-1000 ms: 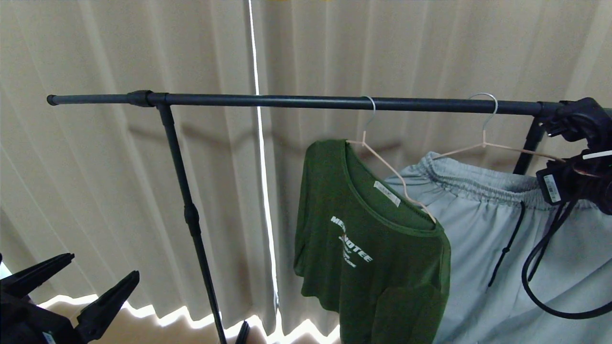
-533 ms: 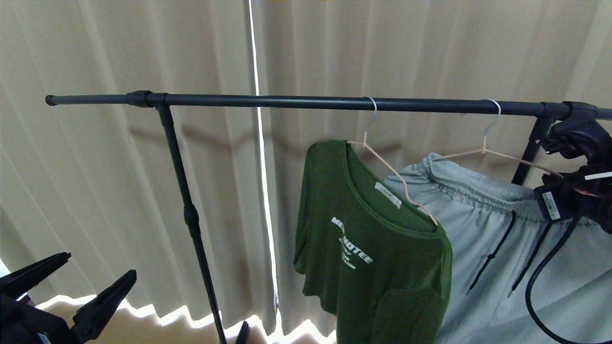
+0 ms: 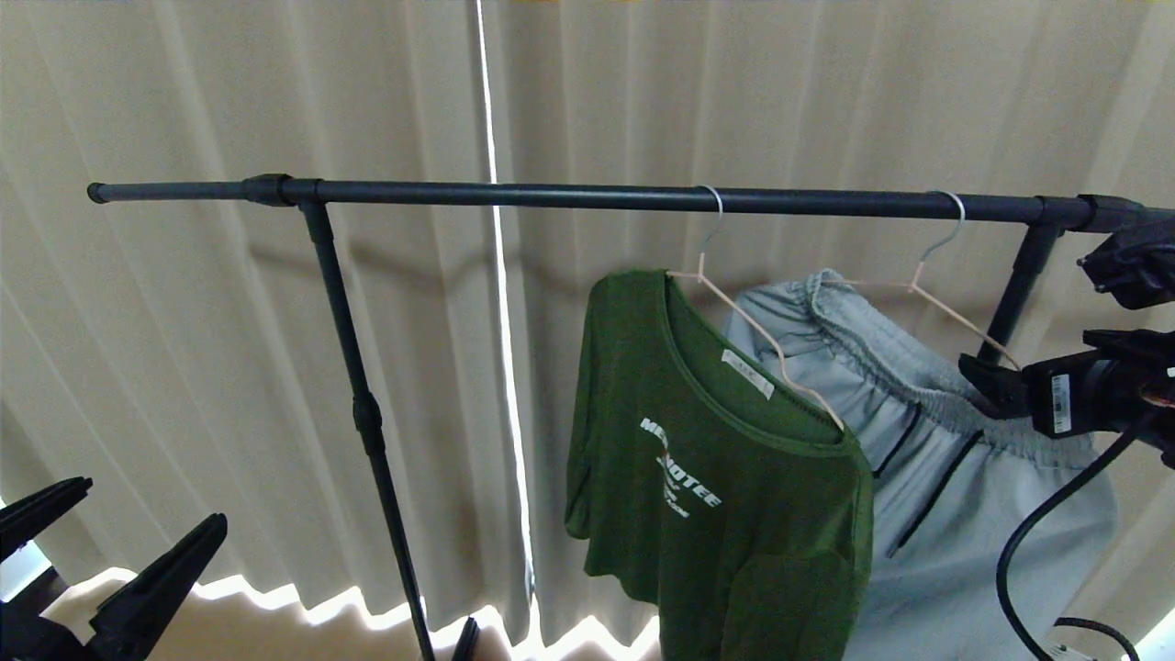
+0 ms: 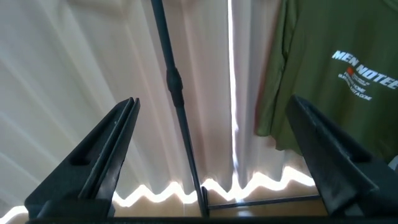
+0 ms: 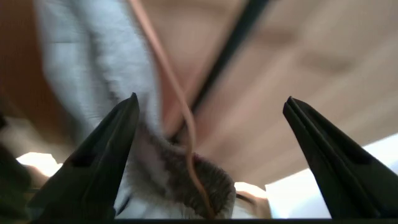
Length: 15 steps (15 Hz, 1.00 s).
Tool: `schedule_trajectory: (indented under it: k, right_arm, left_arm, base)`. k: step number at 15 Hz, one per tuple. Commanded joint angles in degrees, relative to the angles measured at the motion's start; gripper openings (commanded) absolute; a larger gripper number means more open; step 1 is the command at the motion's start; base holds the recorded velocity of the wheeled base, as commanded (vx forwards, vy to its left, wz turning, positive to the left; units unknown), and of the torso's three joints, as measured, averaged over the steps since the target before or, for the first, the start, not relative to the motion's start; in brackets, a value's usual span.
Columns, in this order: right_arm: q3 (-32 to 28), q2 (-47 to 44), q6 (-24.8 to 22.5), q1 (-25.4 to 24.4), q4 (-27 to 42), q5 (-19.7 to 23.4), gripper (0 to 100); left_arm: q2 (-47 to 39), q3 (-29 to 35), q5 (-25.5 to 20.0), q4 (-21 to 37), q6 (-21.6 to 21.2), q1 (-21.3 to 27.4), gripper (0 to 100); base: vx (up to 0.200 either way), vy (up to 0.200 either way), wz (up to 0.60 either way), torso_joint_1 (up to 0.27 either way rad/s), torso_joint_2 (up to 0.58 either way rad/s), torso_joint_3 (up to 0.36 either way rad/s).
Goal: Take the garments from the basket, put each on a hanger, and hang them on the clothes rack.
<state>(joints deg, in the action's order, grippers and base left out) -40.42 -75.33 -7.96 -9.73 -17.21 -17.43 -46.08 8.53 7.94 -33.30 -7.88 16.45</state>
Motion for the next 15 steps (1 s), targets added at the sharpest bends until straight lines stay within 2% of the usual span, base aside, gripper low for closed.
schedule_trajectory:
  k: [1, 2, 5, 6, 7, 9, 10, 13, 15]
  right_arm:
    - [0.3, 1.1, 3.7, -0.1, -3.0, 3.5, 100]
    - [1.7, 2.6, 4.7, -0.1, -6.4, 4.6, 100]
    - [11.0, 8.4, 7.2, -0.1, -16.2, 9.0, 100]
    - [17.4, 12.9, 7.5, 0.0, -20.2, 10.0, 100]
    - [20.9, 16.3, 7.6, -0.1, -21.4, 10.0, 100]
    - [26.1, 22.8, 7.5, -0.1, -20.8, 10.9, 100]
    - [27.5, 25.0, 7.3, 0.0, -20.6, 13.0, 100]
    - [27.3, 28.4, 6.9, 0.5, -16.4, 14.3, 100]
    - [27.2, 30.9, 5.2, 0.5, -11.8, 14.4, 100]
  left_arm:
    - [0.3, 0.4, 0.1, -0.1, 0.1, -1.2, 100]
    - [0.3, 0.5, 0.1, -0.1, 0.1, -3.9, 100]
    - [1.3, 1.1, -0.3, -0.3, 0.4, -13.9, 100]
    - [3.0, 1.0, -0.4, -0.2, 0.7, -15.6, 100]
    - [3.8, 1.3, -0.1, -0.2, 0.8, -15.7, 100]
    - [5.1, 3.2, 0.2, 0.0, 0.8, -16.4, 100]
    - [5.4, 3.8, 0.1, 0.0, 1.0, -17.9, 100]
    - [7.7, 2.5, 0.2, 0.7, 2.4, -22.3, 100]
    - [10.8, 1.7, 0.2, 4.3, 2.5, -26.0, 100]
  base:
    - [0.000, 0.000, 0.00, 0.000, 0.00, 0.000]
    - [0.000, 0.000, 0.00, 0.000, 0.00, 0.000]
    - [0.000, 0.000, 0.00, 0.000, 0.00, 0.000]
    - [0.000, 0.000, 0.00, 0.000, 0.00, 0.000]
    - [0.000, 0.000, 0.00, 0.000, 0.00, 0.000]
    - [0.000, 0.000, 0.00, 0.000, 0.00, 0.000]
    - [0.000, 0.000, 0.00, 0.000, 0.00, 0.000]
    - [0.000, 0.000, 0.00, 0.000, 0.00, 0.000]
    - [0.000, 0.000, 0.00, 0.000, 0.00, 0.000]
